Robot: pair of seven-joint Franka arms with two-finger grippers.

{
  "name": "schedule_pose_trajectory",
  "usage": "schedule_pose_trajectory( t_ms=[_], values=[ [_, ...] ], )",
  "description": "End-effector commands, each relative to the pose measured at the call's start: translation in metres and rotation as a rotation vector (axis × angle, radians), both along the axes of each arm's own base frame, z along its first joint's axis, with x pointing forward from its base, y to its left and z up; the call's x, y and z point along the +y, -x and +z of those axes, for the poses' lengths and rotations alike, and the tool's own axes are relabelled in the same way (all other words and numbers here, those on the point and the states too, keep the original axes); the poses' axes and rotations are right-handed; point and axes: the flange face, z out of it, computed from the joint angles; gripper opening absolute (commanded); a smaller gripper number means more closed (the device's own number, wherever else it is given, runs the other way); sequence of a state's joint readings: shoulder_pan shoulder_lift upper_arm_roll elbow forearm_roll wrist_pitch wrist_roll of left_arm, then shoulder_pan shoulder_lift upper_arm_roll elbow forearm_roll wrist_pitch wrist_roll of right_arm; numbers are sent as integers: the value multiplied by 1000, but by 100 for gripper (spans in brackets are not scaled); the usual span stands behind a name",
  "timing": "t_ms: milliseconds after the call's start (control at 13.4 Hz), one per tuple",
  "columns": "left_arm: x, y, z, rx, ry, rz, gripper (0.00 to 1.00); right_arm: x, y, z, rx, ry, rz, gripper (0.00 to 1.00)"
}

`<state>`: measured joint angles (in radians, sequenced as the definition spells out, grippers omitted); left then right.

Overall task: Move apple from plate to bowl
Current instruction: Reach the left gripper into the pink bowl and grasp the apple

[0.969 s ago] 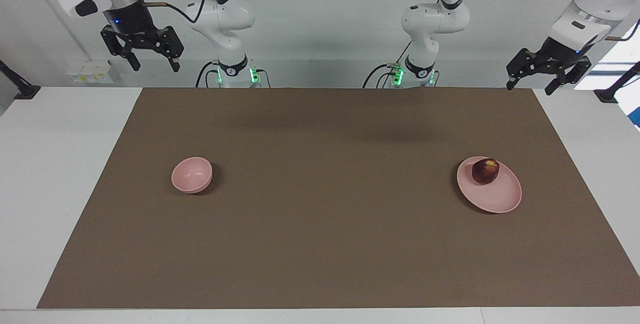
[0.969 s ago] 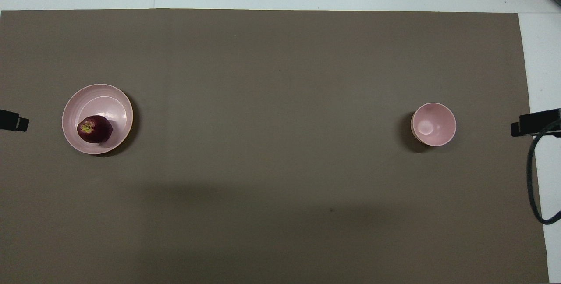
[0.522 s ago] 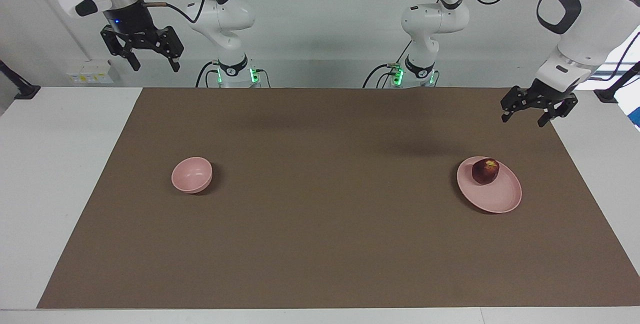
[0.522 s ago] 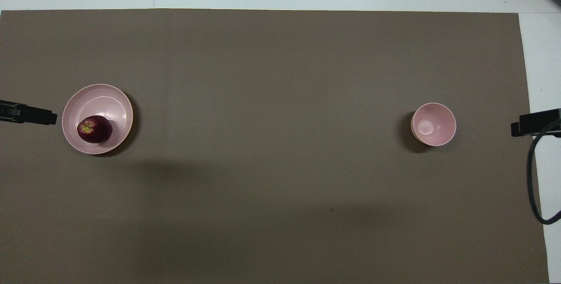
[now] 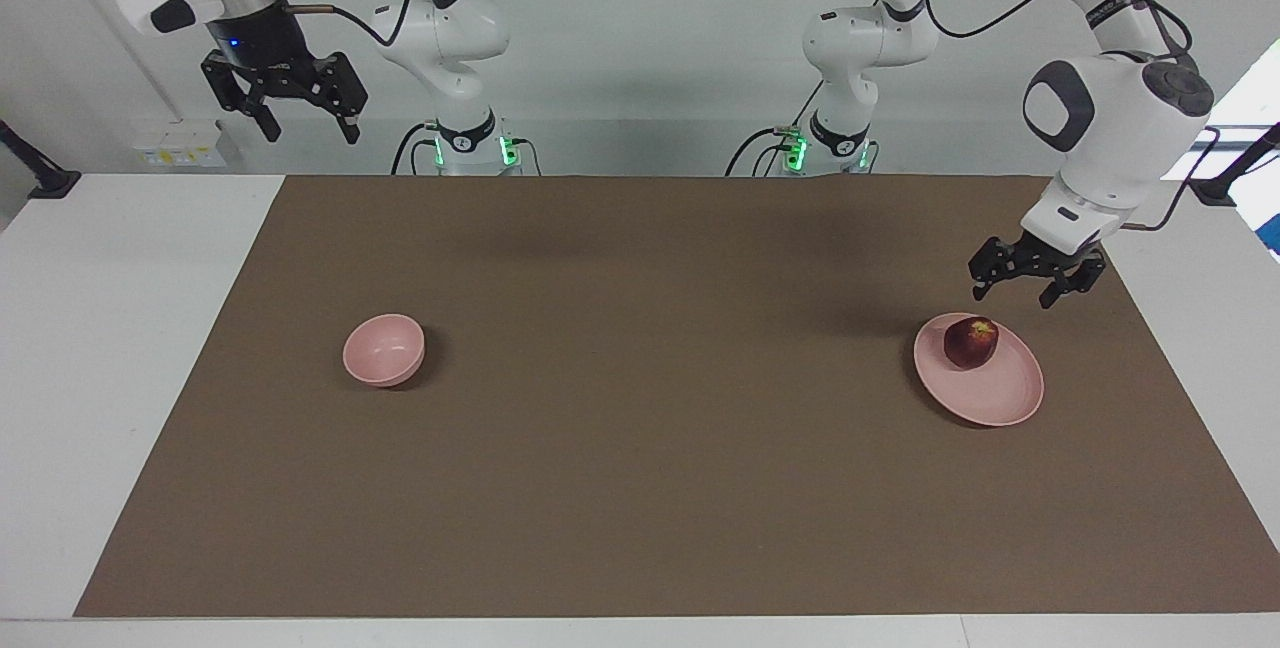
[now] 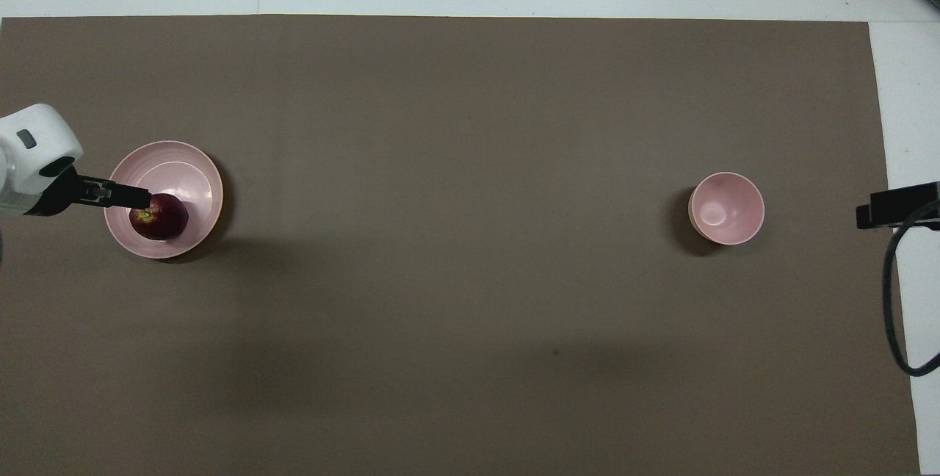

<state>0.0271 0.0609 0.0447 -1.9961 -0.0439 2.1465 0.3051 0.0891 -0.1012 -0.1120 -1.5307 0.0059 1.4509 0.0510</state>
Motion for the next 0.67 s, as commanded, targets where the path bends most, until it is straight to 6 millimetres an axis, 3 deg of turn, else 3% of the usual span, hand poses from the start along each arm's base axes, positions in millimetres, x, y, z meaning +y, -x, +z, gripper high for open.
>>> schedule_pose_trajectory(
  t_ms=[0,298,522,596],
  values=[
    [3,-11,-49,-29,-17,-11,100,-2,3,4,-7,-19,11,100],
    [7,2,-81,8,-17,-28,100,-9,9,2,26,-4,4,100],
    [8,9,-84,29,-16,-41,100,-16,11,2,34,-1,-13,100],
    [7,8,-84,28,-16,-42,79,-20,12,3,35,-2,-19,100]
  ],
)
